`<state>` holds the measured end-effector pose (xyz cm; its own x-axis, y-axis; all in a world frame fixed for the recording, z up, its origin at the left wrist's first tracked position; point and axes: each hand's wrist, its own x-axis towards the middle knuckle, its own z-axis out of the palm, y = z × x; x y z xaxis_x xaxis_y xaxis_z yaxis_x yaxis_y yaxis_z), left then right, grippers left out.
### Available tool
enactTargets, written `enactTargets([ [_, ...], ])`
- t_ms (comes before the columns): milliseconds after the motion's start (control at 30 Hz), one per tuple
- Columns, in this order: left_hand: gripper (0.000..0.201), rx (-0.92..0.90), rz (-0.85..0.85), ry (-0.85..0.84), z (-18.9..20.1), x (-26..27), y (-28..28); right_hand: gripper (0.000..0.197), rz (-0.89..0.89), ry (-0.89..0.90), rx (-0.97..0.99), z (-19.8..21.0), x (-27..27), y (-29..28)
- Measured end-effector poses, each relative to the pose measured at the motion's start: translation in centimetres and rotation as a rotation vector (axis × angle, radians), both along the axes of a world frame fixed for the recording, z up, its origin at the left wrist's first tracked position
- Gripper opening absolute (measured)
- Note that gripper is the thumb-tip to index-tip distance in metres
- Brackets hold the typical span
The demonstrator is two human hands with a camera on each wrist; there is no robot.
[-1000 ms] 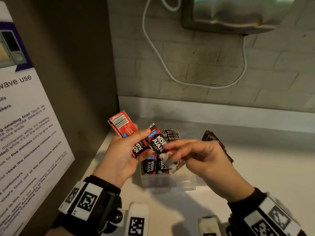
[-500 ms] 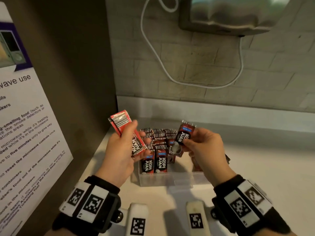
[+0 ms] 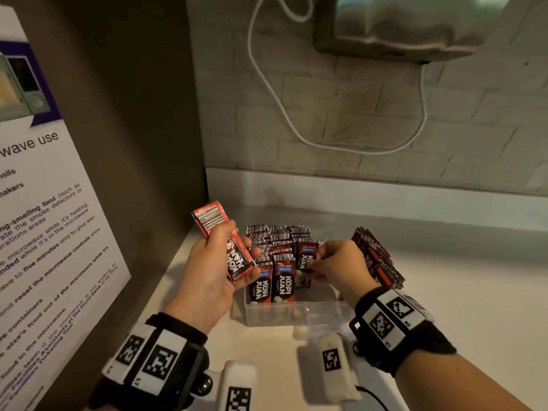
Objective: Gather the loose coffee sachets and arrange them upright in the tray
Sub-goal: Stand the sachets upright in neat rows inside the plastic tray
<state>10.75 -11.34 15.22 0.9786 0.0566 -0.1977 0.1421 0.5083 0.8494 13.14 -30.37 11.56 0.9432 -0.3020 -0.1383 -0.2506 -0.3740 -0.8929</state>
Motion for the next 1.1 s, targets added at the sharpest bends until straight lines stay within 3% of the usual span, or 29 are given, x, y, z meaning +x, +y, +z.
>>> enactTargets([
  [400, 0.017, 0.01, -0.03, 0.016, -0.1, -0.1, 0.2, 0.027, 0.001, -0.016, 0.043, -0.7, 0.3, 0.1],
  [600, 0.003, -0.019, -0.073, -0.001, 0.1, -0.4, 0.3, 0.024, 0.002, -0.02, 0.041, -0.7, 0.1, -0.1],
  [800, 0.016, 0.015, -0.121, -0.014, 0.3, -0.5, 0.1, 0.03, 0.011, -0.059, -0.093, 0.2, 0.0, -0.4],
  [967, 0.014, 0.031, -0.154, -0.004, 0.4, -0.8, -0.5, 0.053, 0.152, 0.166, -0.317, 0.5, -0.5, 0.1],
  [1100, 0.01, 0.038, -0.155, 0.001, 0.4, -1.0, -0.5, 0.036, 0.173, 0.22, -0.326, 0.5, -0.3, 0.3],
])
